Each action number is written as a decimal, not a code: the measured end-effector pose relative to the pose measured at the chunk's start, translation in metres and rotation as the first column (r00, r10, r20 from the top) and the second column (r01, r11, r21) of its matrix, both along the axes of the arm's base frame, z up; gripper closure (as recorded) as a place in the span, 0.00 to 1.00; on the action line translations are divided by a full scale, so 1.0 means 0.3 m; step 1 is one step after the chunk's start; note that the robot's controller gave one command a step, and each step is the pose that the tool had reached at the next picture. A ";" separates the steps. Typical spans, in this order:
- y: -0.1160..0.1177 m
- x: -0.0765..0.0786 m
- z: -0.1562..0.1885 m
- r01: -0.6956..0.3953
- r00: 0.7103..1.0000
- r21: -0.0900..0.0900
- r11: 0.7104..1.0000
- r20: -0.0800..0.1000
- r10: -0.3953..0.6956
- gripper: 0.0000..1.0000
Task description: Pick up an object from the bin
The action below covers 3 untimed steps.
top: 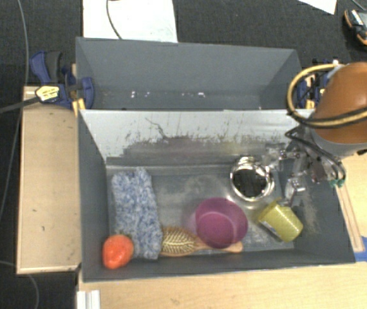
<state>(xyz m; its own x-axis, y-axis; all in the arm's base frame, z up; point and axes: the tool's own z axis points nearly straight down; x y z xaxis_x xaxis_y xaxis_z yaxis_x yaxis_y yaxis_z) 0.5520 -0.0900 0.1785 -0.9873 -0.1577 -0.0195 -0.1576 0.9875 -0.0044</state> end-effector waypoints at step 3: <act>0.051 -0.085 -0.358 0.055 0.998 0.003 0.998 -0.002 -0.055 1.00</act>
Offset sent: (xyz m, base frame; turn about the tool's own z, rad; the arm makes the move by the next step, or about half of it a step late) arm -0.0093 0.0228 -0.0736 0.0923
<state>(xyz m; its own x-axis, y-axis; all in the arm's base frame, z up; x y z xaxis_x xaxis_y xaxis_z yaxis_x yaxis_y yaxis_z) 0.5264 -0.0747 0.0710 -0.9945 -0.1028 -0.0180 -0.1028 0.9947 -0.0014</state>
